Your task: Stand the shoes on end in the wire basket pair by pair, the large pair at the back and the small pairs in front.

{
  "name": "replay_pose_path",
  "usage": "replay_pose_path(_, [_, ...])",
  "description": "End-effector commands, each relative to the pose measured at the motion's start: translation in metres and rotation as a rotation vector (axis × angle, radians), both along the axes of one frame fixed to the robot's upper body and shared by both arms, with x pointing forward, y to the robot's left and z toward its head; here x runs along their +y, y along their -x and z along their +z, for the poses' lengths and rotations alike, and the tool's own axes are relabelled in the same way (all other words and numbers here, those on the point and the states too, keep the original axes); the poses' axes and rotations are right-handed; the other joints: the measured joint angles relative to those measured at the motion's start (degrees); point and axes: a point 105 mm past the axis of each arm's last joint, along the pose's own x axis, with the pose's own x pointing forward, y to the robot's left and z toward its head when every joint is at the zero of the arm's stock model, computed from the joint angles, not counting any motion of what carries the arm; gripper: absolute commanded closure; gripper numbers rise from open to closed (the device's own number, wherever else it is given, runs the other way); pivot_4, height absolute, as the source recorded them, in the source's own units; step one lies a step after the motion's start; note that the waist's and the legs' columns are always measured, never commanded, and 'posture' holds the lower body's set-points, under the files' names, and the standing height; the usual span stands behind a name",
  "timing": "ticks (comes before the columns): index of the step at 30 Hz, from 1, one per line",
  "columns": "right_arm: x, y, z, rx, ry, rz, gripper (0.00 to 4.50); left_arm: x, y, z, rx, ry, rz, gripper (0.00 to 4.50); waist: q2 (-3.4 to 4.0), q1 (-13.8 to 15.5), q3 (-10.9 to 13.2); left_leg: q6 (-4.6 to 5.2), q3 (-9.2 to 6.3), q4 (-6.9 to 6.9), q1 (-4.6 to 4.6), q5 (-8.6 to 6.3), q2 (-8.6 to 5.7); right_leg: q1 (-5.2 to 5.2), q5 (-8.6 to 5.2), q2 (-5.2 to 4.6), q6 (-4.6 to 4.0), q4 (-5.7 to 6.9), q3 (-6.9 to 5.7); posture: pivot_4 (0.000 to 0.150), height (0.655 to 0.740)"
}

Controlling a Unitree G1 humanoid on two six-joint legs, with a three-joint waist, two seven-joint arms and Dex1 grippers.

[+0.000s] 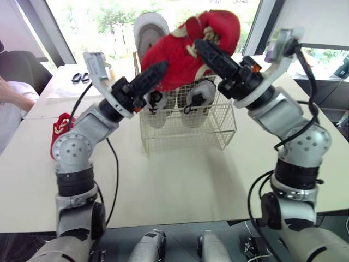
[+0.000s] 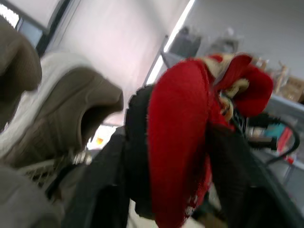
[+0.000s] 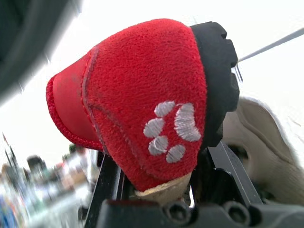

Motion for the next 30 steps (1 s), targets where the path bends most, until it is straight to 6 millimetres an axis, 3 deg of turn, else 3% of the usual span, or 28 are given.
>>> replay_pose_path(1, [-0.005,0.011,0.006,-0.112,0.155,0.022,3.78,0.008,0.01,0.004,-0.051,-0.062,-0.018,0.21,0.0,0.0,0.0,0.03,0.0,0.01,0.0,-0.02,0.0,0.01,0.0,0.0,0.0,-0.01,0.0,0.15,0.74])
replay_pose_path(7, [-0.031,0.003,-0.019,-0.236,0.538,-0.022,3.78,0.026,0.008,-0.009,-0.069,-0.189,0.058,0.06,-0.01,0.2,0.0,0.04,0.05,0.0,0.01,-0.03,0.0,0.05,0.0,-0.01,0.0,-0.07,-0.01,0.15,0.74])
replay_pose_path(12, [-0.044,-0.012,-0.031,-0.348,0.686,-0.05,3.78,0.028,0.008,-0.013,-0.088,-0.216,0.081,0.06,-0.01,0.1,0.0,0.04,0.07,0.0,0.01,-0.03,0.02,0.04,0.0,-0.02,0.01,-0.09,-0.01,0.15,0.74])
replay_pose_path(19, [-0.048,-0.03,-0.053,-0.386,0.729,-0.046,3.78,0.024,0.008,-0.015,-0.101,-0.221,0.089,0.06,-0.02,0.2,0.0,-0.03,0.06,-0.02,0.0,0.0,0.02,0.03,0.0,-0.04,0.01,-0.1,-0.01,0.15,0.74])
replay_pose_path(30, [-0.055,-0.044,-0.103,-0.276,0.679,-0.045,3.78,0.018,0.009,-0.016,-0.109,-0.233,0.08,0.06,-0.02,0.3,0.0,-0.1,0.05,0.0,0.0,0.04,0.01,0.05,0.0,-0.04,0.01,-0.09,-0.01,0.15,0.74])
